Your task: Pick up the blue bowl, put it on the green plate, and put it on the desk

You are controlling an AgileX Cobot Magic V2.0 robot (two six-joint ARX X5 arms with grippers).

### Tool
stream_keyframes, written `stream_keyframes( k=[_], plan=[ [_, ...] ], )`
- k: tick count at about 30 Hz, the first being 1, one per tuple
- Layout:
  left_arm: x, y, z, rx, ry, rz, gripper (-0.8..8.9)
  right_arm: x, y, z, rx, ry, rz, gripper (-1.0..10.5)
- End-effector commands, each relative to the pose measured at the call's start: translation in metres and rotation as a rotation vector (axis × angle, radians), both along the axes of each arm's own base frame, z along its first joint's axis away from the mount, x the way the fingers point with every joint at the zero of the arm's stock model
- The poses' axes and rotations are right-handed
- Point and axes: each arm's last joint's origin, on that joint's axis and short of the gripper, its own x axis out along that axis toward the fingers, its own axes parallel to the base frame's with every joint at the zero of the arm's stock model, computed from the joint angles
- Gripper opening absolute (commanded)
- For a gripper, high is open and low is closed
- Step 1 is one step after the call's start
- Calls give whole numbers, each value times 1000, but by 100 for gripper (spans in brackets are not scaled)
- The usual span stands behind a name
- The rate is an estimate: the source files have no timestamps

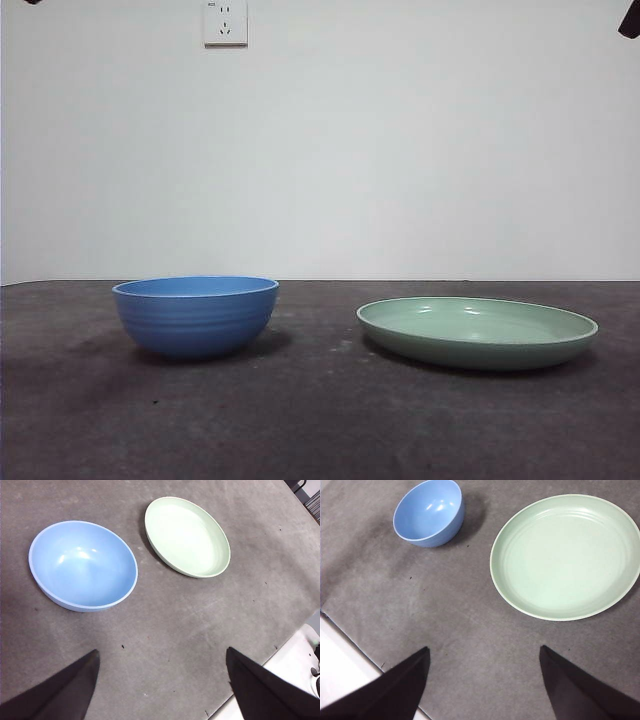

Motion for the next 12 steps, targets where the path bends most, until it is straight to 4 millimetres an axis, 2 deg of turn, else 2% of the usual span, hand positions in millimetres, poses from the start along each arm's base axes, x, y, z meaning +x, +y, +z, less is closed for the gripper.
stream_keyframes(
  k=[1, 12],
  plan=[
    [2, -1, 5, 8, -24, -8, 412, 1, 1, 6, 3, -22, 8, 352],
    [15, -2, 2, 8, 7, 47, 411, 1, 1, 6, 7, -18, 3, 352]
  ],
)
